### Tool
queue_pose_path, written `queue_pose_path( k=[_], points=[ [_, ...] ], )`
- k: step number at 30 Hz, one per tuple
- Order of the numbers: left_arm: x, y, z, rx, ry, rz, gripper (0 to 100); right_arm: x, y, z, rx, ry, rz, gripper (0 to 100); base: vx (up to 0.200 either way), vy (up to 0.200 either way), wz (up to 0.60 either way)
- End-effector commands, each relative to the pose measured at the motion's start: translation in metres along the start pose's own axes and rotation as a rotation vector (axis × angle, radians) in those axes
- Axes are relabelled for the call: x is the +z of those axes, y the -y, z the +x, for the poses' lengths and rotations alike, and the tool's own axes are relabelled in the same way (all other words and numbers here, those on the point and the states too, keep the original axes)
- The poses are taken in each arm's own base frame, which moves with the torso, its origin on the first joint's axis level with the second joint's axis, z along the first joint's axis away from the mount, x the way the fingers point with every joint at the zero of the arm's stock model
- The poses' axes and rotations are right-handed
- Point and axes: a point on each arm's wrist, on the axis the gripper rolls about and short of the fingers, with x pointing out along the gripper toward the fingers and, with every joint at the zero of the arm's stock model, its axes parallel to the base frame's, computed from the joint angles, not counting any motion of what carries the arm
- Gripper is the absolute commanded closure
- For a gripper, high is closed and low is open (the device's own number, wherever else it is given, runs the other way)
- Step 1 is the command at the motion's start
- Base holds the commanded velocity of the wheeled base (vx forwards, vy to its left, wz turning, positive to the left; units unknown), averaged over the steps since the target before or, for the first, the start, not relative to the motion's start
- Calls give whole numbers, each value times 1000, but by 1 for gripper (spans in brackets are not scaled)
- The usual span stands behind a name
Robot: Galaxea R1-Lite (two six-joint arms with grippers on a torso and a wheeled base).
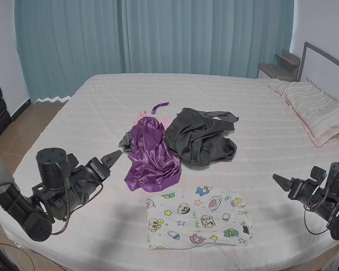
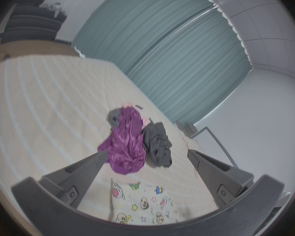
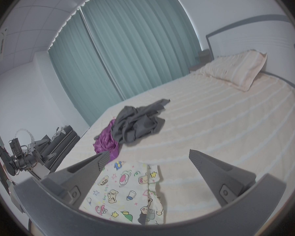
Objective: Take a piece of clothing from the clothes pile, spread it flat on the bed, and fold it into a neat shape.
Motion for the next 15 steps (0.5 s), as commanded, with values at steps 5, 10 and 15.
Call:
queue_pose_path(
  k=[5, 10, 15],
  points=[
    [39, 14, -127, 47, 434, 232, 0, 29, -19, -113, 56, 262, -71, 0, 0, 0, 0],
    [40, 7, -173, 114, 579, 368, 0, 4, -14, -159, 30, 268, -163, 0, 0, 0, 0],
    [42, 2, -211, 185, 681, 456, 0, -22, -9, -198, -10, 289, -253, 0, 0, 0, 0]
  ],
)
